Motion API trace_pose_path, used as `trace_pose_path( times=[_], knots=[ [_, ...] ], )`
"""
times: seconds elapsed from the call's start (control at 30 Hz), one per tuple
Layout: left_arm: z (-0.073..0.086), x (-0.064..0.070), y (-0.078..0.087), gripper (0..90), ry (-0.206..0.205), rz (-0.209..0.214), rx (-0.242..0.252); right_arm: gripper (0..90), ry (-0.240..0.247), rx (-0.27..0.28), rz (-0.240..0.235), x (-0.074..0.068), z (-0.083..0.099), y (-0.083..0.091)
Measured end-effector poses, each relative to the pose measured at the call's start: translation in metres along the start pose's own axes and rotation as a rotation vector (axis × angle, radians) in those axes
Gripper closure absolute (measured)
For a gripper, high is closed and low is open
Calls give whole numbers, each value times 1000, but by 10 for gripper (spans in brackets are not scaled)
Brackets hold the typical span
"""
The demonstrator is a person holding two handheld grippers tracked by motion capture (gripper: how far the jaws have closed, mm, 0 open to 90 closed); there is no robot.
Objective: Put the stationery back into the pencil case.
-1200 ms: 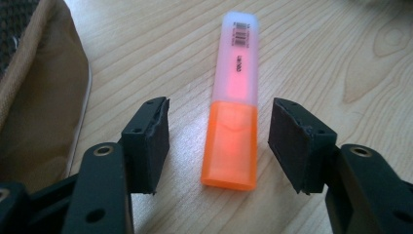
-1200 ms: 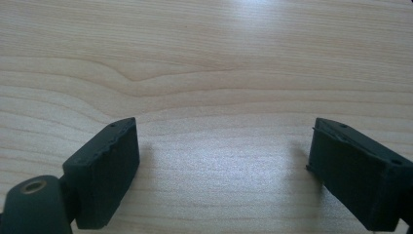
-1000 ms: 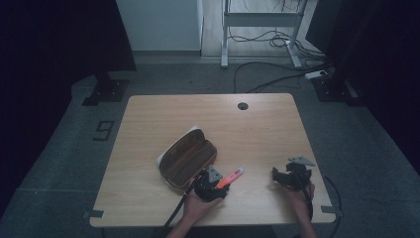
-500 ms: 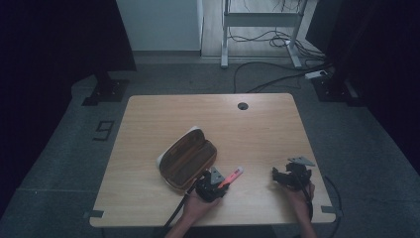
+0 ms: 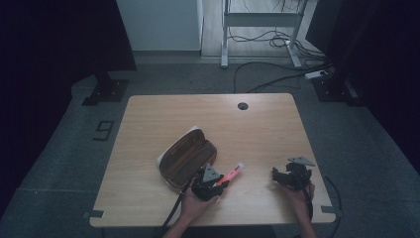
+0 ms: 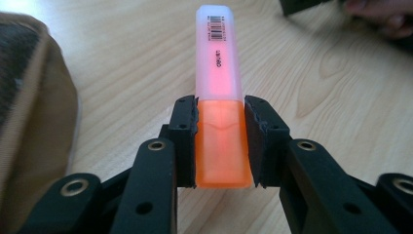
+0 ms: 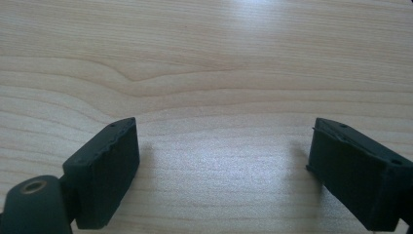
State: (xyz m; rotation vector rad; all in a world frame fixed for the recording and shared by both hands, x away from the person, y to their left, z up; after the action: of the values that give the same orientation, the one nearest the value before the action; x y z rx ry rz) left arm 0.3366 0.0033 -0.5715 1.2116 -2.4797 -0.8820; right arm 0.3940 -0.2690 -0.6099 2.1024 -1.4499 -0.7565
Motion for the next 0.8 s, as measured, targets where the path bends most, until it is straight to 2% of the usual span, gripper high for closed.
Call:
trace_pose_path(
  times=[0.17, 0.53, 0.8],
  knots=[
    [-3, -6, 10, 675, 17, 8, 17, 109, 0, 0, 0, 0, 0, 0],
    [-5, -10, 15, 675, 27, 17, 19, 109, 0, 0, 0, 0, 0, 0],
    [-8, -22, 23, 675, 38, -6, 32, 109, 0, 0, 0, 0, 0, 0]
  ],
)
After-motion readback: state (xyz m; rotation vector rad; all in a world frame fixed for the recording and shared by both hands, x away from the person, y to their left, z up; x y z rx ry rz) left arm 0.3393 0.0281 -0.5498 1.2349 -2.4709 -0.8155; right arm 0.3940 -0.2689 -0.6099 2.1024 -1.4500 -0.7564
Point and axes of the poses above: each handheld gripper's, and its own axes: y roughly backward along the jaws, z roughly out of its underside, x roughly to its right, the point moved 8 cm from there along -y, roughly forward along the jaws, and after that the axes turned 14 degrees about -z, right-handed, at the moved point
